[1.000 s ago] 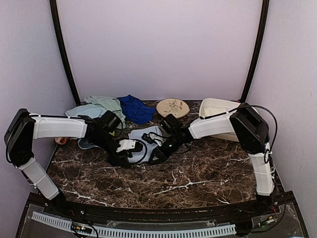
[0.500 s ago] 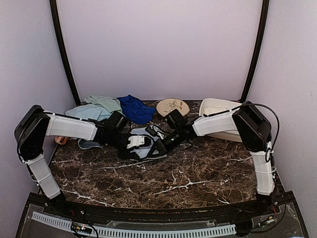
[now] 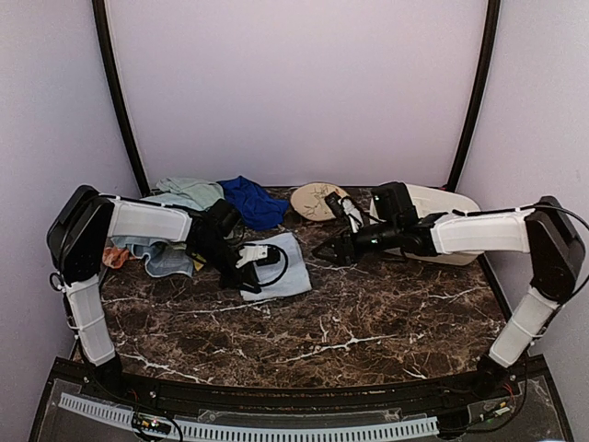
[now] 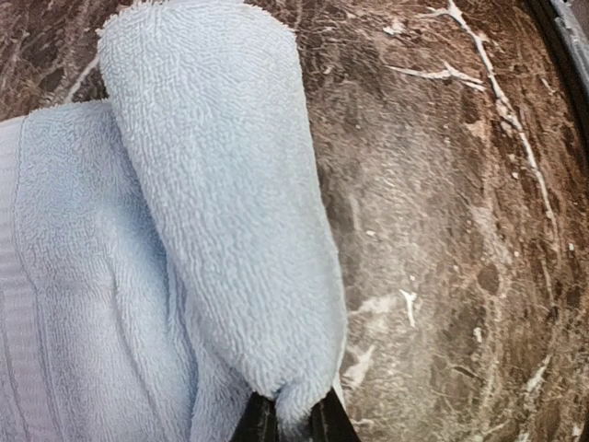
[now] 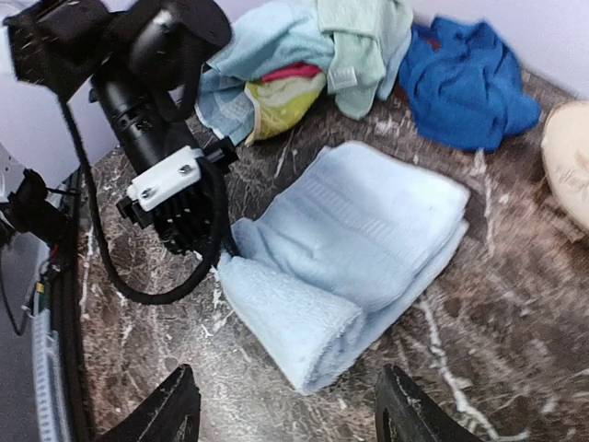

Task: Roll the towels
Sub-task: Roll the towel at the center of the board.

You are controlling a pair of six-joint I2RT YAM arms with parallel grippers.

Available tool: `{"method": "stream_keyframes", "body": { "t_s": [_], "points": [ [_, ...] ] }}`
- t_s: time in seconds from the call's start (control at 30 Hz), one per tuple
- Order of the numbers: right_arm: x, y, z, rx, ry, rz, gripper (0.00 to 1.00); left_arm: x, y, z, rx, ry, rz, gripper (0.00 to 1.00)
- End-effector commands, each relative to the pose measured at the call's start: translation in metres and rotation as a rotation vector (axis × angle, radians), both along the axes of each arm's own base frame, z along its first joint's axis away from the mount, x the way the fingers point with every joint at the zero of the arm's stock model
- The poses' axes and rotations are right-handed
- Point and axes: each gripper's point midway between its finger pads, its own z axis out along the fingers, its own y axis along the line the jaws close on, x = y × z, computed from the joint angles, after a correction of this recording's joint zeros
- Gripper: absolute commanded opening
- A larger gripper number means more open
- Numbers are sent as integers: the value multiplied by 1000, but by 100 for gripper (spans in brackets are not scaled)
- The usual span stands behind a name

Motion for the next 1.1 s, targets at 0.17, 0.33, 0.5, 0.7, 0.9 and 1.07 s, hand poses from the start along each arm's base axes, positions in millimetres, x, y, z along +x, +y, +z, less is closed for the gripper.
{"method": "stream_keyframes", "body": {
  "t_s": [0.17,0.33,0.5,0.7,0.9,1.07],
  "points": [
    [-70,-7,3,-295,-664,188,63,-67,28,17,-4,493,-57,0],
    [-120,20,-27,-440,-870,349,62,-61,42,5,40,629,5,0],
    [-131,57,-40,-497,-1049,451,62,-52,47,-15,108,662,54,0],
    [-110,92,-55,-553,-1211,485,62,-41,58,-35,210,623,94,0],
    [-86,109,-82,-650,-1314,495,63,-39,62,-42,245,623,108,0],
    [-71,108,-107,-700,-1260,503,60,-42,61,-38,231,629,85,1]
  ]
}}
